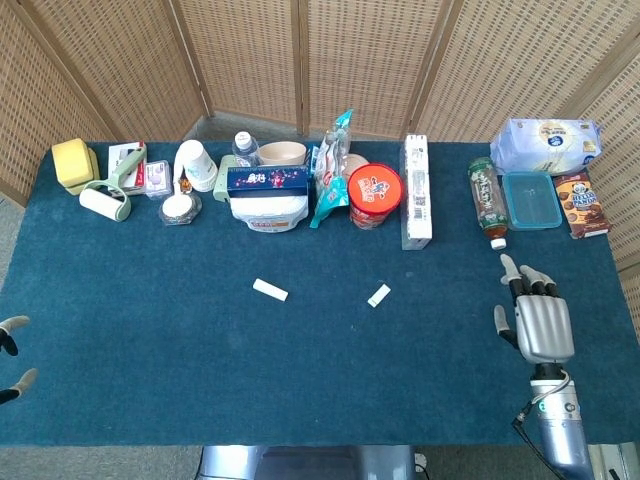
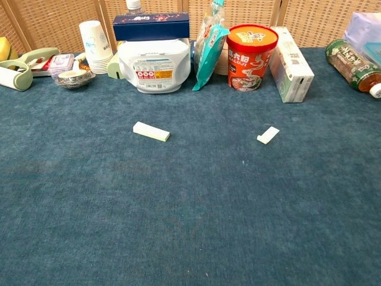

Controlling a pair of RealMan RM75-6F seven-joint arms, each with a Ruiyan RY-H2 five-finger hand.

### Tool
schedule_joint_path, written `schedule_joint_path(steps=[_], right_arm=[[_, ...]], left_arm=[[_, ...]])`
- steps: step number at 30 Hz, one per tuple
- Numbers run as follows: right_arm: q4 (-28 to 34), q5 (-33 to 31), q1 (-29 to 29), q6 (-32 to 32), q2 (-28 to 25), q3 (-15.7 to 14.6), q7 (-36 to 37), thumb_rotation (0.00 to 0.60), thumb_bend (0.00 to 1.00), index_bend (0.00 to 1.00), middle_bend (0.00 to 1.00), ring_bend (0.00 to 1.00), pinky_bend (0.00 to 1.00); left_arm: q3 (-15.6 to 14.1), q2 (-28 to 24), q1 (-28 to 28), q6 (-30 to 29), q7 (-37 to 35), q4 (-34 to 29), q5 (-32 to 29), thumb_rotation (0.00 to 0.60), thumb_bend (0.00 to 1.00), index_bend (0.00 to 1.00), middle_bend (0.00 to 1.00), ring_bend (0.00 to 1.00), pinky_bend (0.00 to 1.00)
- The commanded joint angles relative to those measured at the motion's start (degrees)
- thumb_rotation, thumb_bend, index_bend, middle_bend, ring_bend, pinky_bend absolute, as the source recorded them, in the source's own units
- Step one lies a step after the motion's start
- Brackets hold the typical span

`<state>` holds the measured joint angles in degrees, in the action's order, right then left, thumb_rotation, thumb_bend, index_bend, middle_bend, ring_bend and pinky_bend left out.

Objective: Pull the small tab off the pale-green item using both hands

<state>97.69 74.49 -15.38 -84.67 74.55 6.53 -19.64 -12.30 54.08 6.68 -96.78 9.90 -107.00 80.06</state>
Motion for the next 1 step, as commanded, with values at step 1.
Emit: schedule_joint_path(steps=[1], right_arm=[[-0.1,0.2,0.2,0.0,0.0,0.1,0.4,0.6,0.49,0.04,0.37,0.17,0.21]], left_arm=[[0.8,0.1,-0.4,0.3,0.0,-0.5,0.8,0.6,0.19,0.24,0.5,0.43,0.59]])
